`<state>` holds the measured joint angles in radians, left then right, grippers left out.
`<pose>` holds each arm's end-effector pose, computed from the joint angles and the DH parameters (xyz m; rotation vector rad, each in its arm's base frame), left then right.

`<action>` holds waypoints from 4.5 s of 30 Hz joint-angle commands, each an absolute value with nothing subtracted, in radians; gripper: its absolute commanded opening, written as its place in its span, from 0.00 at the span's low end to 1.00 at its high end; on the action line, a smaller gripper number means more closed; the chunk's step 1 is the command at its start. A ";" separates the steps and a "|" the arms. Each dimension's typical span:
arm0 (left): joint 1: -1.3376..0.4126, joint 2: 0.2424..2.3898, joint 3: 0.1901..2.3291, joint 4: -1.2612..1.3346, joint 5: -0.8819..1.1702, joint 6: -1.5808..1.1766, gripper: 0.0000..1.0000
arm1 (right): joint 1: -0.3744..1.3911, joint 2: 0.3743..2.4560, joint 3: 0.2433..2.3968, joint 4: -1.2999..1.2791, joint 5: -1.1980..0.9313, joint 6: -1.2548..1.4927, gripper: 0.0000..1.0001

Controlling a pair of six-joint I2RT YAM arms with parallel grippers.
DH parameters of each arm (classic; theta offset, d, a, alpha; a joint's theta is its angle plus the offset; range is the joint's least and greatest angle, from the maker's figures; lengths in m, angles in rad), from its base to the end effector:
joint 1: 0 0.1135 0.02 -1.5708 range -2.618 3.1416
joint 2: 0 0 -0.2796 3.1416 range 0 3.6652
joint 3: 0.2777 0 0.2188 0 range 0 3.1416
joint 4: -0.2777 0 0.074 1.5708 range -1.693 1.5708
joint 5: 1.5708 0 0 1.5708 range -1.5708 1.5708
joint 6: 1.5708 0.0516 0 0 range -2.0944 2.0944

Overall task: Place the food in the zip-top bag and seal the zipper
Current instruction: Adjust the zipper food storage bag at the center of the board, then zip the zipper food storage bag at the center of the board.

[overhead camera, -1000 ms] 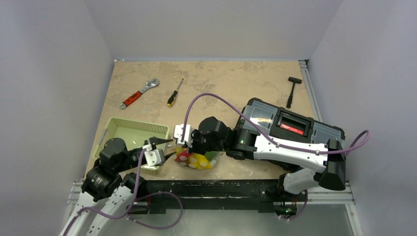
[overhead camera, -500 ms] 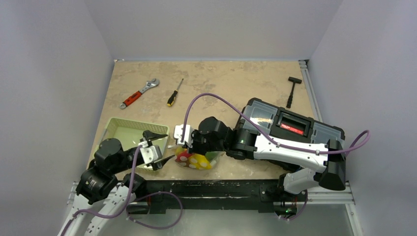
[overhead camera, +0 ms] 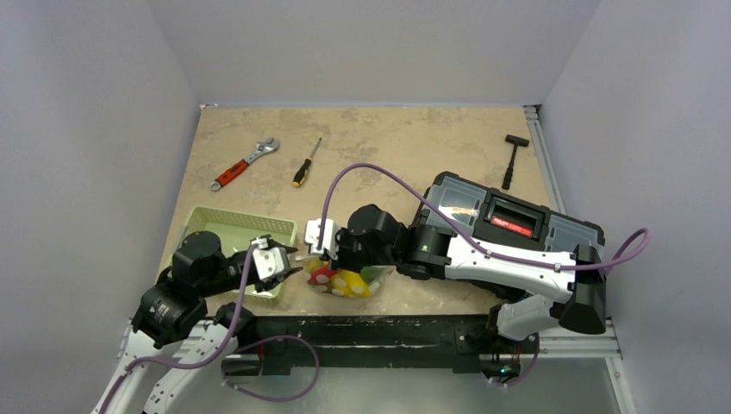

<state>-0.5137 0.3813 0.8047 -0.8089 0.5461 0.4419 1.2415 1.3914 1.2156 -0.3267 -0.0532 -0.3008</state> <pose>0.0191 -0.0416 0.3143 1.1964 1.5282 -0.5799 0.0937 0.2827 0.3504 -1.5113 1.5068 0.6226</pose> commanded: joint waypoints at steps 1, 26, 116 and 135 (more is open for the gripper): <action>-0.517 0.408 0.855 -0.825 0.575 0.470 0.37 | 1.241 1.368 1.267 -0.323 -0.067 -0.314 0.00; -0.517 0.366 0.769 -0.733 0.588 0.496 0.02 | 1.241 1.366 1.236 -0.212 -0.120 -0.329 0.36; -0.516 0.329 0.701 -0.607 0.675 0.434 0.18 | 1.226 1.325 1.129 -0.105 -0.189 -0.380 0.00; -0.517 0.318 0.667 -0.574 0.639 0.384 0.00 | 1.227 1.360 1.189 -0.114 -0.177 -0.386 0.47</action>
